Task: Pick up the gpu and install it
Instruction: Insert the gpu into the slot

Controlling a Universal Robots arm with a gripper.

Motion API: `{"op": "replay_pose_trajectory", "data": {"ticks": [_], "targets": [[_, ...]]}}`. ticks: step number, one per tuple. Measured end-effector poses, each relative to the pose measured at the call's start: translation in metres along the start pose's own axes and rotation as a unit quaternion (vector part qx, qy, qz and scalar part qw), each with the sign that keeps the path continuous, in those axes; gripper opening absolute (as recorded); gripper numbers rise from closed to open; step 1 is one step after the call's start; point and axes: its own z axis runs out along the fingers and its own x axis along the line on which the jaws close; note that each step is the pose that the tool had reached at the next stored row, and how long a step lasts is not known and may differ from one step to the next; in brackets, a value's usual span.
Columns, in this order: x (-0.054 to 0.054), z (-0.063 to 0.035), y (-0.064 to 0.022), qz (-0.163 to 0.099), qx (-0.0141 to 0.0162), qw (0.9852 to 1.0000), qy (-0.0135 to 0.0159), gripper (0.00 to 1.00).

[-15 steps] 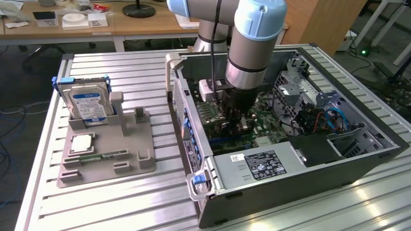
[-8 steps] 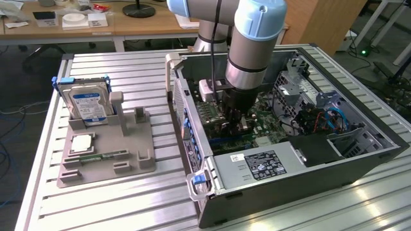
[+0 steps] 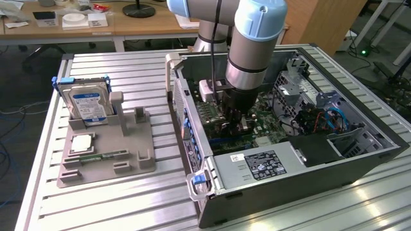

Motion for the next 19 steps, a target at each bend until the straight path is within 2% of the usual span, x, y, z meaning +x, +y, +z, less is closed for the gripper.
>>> {"op": "replay_pose_trajectory", "data": {"ticks": [19], "targets": [[0.0007,0.0025,0.0003,0.000,0.0000,1.0000,0.0000,0.28]]}}
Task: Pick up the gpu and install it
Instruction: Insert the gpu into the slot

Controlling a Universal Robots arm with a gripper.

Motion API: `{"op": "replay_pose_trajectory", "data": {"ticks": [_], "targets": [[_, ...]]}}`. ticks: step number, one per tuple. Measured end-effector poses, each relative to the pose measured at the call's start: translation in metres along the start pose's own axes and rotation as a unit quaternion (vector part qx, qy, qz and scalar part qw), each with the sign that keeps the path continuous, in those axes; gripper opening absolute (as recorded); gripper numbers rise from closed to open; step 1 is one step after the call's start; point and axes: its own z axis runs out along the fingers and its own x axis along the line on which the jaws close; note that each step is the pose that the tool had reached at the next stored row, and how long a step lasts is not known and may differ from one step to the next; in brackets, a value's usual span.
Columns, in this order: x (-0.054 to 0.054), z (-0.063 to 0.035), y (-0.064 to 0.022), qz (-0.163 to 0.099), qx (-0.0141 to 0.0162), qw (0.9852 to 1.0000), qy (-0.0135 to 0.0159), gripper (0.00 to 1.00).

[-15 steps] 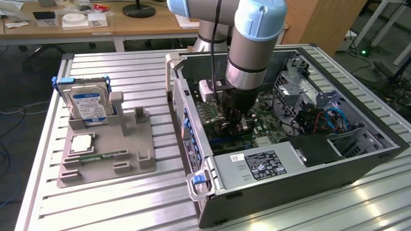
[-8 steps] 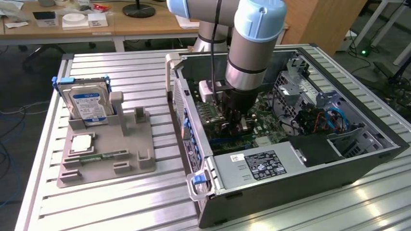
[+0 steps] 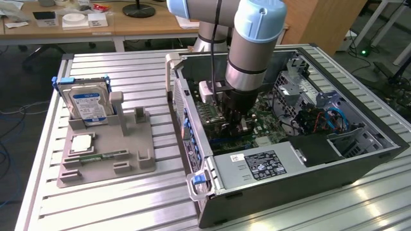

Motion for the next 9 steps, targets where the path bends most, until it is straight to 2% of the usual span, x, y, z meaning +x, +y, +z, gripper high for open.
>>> {"op": "replay_pose_trajectory", "data": {"ticks": [9], "targets": [[0.0000,0.0026,0.0001,0.000,-0.0001,1.0000,-0.0001,0.28]]}}
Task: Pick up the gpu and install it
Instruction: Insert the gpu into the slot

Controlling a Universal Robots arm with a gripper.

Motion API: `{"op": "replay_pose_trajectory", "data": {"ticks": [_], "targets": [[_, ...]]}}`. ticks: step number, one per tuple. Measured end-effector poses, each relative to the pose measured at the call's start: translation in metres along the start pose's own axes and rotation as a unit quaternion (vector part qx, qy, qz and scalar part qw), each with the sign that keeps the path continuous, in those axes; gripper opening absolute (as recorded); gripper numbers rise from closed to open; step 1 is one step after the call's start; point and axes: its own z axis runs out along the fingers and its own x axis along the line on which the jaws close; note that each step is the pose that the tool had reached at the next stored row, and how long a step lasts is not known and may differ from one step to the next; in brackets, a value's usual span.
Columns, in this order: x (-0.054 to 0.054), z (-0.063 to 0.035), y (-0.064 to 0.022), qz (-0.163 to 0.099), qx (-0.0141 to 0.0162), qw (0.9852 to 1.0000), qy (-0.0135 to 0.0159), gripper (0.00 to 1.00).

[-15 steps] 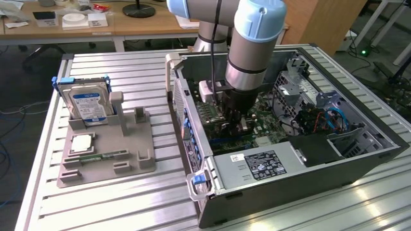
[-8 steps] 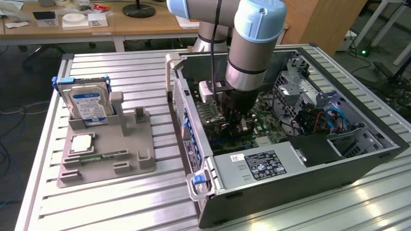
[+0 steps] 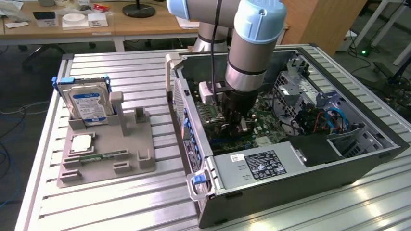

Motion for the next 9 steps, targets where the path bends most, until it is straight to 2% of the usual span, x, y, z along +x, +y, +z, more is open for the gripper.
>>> {"op": "replay_pose_trajectory", "data": {"ticks": [9], "targets": [[0.0000,0.0013,0.0000,0.000,-0.0002,1.0000,0.0001,0.28]]}}
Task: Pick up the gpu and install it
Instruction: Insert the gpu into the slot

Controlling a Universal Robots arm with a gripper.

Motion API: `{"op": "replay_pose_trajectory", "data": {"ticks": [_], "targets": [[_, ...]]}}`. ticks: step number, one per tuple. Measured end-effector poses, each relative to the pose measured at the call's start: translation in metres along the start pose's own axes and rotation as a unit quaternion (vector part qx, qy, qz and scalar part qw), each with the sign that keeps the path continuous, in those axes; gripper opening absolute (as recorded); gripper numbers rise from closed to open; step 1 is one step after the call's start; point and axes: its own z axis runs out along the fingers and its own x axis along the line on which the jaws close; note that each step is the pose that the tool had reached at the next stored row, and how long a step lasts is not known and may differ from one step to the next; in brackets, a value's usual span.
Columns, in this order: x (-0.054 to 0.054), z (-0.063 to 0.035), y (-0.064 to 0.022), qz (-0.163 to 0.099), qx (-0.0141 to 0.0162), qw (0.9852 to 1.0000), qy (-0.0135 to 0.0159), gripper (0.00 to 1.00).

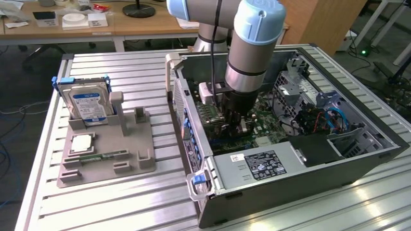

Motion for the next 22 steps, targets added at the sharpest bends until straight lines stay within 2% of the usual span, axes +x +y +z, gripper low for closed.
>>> {"op": "replay_pose_trajectory", "data": {"ticks": [6,9,22], "targets": [[0.0000,0.0001,0.0000,0.000,0.0000,1.0000,0.0000,0.28],[0.0000,0.0040,0.0001,0.000,0.0001,1.0000,-0.0002,0.28],[0.0001,0.0041,0.0005,0.000,0.0000,1.0000,-0.0002,0.29]]}}
